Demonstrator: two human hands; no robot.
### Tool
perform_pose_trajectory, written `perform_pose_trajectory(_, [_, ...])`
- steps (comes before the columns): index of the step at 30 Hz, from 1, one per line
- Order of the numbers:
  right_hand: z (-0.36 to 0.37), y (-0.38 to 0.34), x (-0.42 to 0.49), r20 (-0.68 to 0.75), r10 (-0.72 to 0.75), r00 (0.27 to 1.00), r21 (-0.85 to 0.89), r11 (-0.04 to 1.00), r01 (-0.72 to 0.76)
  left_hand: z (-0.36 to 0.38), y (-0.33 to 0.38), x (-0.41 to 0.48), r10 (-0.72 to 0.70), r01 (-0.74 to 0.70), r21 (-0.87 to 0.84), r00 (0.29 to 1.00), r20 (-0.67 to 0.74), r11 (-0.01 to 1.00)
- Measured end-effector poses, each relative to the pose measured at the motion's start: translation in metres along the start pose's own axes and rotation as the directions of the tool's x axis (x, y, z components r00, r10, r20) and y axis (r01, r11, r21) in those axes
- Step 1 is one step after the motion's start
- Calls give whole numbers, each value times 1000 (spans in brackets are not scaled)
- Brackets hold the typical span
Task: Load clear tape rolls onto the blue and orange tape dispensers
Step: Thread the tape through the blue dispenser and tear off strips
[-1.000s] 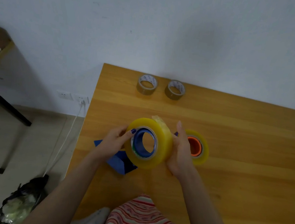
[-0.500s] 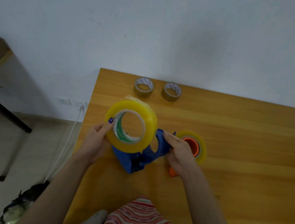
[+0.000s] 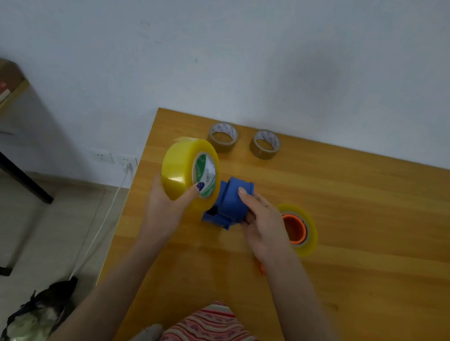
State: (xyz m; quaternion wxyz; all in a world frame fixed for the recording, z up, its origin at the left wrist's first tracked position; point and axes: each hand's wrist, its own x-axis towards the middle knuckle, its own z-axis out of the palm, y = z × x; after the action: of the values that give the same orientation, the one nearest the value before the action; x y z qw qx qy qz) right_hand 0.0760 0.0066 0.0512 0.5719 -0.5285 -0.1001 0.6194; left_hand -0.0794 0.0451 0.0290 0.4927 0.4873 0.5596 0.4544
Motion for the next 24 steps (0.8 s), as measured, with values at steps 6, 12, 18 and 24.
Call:
perform_pose_trajectory(6, [7, 1, -1, 62, -32, 998, -49, 998, 35, 21, -8, -13, 16, -32, 90, 985, 170, 995])
perform_pose_trajectory(12, [2, -2, -3, 61, -19, 998, -61, 998, 23, 24, -12, -13, 38, -67, 133, 977, 211, 989])
perform_pose_trajectory(18, [8, -9, -4, 15, -57, 998, -59, 997, 58, 27, -13, -18, 123, -140, 92, 979, 163, 986])
perform_pose_trajectory(24, [20, -9, -1, 14, -37, 999, -109, 993, 38, 31, -12, -21, 198, -222, 127, 964, 180, 967])
